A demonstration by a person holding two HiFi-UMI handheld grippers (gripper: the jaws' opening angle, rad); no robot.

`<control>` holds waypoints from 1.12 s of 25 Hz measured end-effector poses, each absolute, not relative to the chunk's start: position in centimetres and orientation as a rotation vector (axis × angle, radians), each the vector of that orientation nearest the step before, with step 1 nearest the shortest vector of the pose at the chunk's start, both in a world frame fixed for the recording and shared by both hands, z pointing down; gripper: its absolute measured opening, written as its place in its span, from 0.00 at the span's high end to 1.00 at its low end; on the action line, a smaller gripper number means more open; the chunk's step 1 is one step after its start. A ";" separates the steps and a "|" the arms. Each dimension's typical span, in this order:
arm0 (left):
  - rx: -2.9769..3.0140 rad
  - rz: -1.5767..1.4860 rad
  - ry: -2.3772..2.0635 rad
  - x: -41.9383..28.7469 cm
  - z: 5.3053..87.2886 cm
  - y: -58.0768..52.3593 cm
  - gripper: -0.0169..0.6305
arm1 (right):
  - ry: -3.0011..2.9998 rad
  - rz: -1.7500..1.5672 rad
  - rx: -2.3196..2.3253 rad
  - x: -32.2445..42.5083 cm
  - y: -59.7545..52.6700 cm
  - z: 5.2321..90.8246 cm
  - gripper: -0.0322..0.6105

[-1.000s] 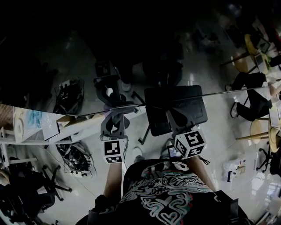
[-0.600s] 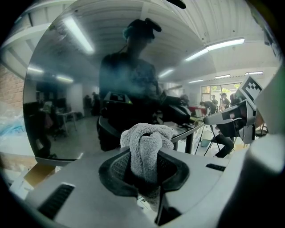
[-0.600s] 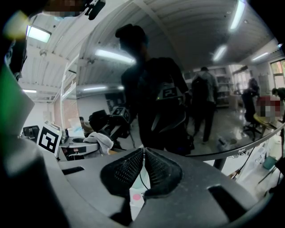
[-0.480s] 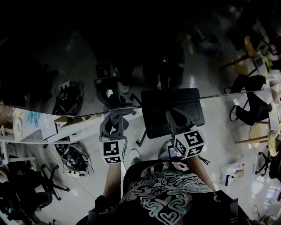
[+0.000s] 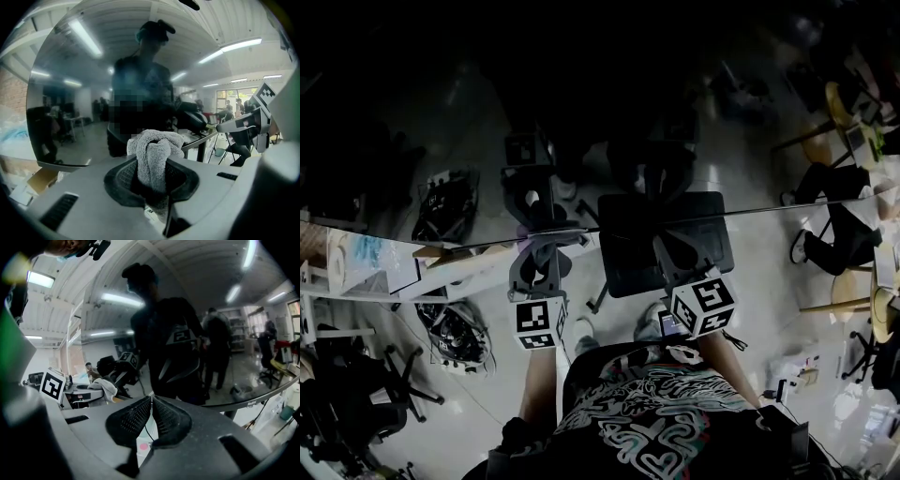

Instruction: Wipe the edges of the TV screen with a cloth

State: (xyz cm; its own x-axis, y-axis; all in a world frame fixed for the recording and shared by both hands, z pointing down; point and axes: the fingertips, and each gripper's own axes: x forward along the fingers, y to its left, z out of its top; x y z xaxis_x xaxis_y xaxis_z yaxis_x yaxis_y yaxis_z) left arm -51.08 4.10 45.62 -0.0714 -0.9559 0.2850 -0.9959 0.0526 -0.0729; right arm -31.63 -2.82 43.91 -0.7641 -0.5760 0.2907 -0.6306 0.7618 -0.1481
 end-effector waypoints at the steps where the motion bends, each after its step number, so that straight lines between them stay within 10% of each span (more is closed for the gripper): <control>1: 2.022 0.374 -2.159 -51.0 45.6 4.1 0.86 | -2.731 0.349 0.945 -31.5 -2.9 43.9 0.89; 28: 1.977 0.363 -2.172 -46.4 45.2 1.8 0.86 | -2.753 0.379 0.906 -27.4 -6.7 44.4 0.89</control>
